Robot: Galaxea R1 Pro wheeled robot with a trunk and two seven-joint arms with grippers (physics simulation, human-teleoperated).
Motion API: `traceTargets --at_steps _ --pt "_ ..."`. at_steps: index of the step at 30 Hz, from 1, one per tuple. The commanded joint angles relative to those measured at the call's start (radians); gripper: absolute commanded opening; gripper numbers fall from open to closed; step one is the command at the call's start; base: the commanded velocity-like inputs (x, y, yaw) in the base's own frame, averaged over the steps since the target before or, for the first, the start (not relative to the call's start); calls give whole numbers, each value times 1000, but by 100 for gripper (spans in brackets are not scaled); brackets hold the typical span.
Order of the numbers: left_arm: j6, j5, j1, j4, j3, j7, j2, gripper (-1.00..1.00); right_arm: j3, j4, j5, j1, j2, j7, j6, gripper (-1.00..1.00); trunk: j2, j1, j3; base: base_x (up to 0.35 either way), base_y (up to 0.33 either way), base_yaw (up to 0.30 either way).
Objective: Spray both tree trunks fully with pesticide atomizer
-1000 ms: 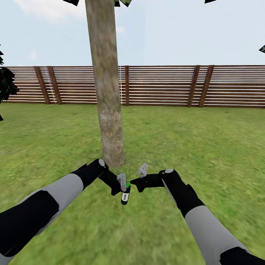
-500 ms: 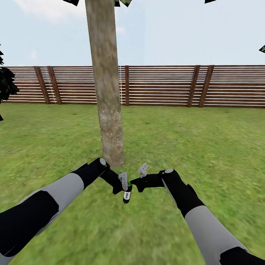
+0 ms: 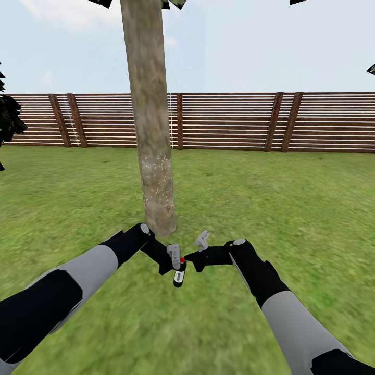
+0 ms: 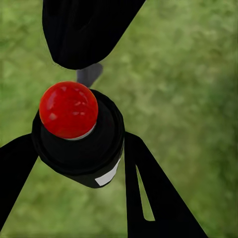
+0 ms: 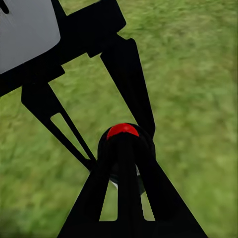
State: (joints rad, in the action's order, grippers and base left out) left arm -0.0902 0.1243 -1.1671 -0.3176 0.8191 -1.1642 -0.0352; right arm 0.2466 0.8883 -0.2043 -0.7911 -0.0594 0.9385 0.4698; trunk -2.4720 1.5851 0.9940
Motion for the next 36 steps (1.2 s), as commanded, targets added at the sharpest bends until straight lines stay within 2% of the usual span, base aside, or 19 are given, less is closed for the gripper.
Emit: traceTargets --at_steps 1,5,8,10,13,16,17,18,20,21,22,24,25,28,29,31,32,34,36 --pt "-10 5 0 -1 -3 -5 0 -100 -1 1 -6 0 0 5 6 -100 0 0 1 0 0 0" --pt "-11 6 0 6 0 -3 35 -100 -4 4 -12 0 -1 118 6 -100 0 0 1 0 0 0" --pt "-9 9 0 117 6 -1 73 -100 -4 7 -15 0 0 142 6 -100 0 0 1 0 0 0" --pt "-6 11 1 189 10 2 129 -100 -4 7 -15 0 0 144 6 -100 0 0 1 0 0 0" --pt "-1 11 4 213 16 4 251 -100 -5 5 -14 0 1 144 6 -100 0 0 1 0 0 0" --pt "0 2 41 219 13 37 309 -100 -7 4 -11 0 0 137 6 -100 0 0 1 0 0 0" --pt "-1 -12 72 221 11 105 315 -100 -11 0 -8 0 0 134 6 -100 0 0 1 0 0 0" --pt "-2 -62 99 237 0 184 317 -100 -14 -6 -6 2 3 133 6 -100 0 0 1 0 0 0" --pt "0 -228 122 280 -21 263 319 -100 -28 -34 -4 8 18 132 6 -100 0 0 1 0 0 0" --pt "0 -327 147 289 -26 279 320 -100 -55 -47 -3 10 62 132 6 -100 0 0 1 0 0 0" --pt "15 -444 193 295 -29 299 325 -100 -136 -54 -3 11 140 131 0 -100 0 0 1 0 0 0" --pt "78 -573 243 299 -30 380 338 -100 -349 -59 -3 17 227 128 -16 -100 0 0 1 0 0 0" --pt "107 -631 280 299 -30 447 339 -100 -491 -65 -5 54 245 128 -82 -100 0 0 1 0 0 0" --pt "273 -863 424 299 -29 662 338 -100 -1031 -222 -10 173 260 128 -423 -100 0 0 1 0 0 0" --pt "345 -935 476 299 -29 716 336 -100 -1146 -288 -9 208 262 125 -466 -100 0 0 1 0 0 0" --pt "433 -1065 560 300 -29 804 314 -100 -1243 -344 -9 256 263 51 -501 -100 0 0 1 0 0 0" --pt "461 -1126 612 299 -29 837 294 -100 -1263 -357 -9 267 262 -67 -508 -100 0 0 1 0 0 0" --pt "493 -1174 656 299 -29 876 271 -100 -1273 -366 -10 272 262 -302 -511 -100 0 0 1 0 0 0" --pt "503 -1188 676 299 -29 998 263 -100 -1275 -371 -11 274 261 -538 -513 -100 0 0 1 0 0 0"
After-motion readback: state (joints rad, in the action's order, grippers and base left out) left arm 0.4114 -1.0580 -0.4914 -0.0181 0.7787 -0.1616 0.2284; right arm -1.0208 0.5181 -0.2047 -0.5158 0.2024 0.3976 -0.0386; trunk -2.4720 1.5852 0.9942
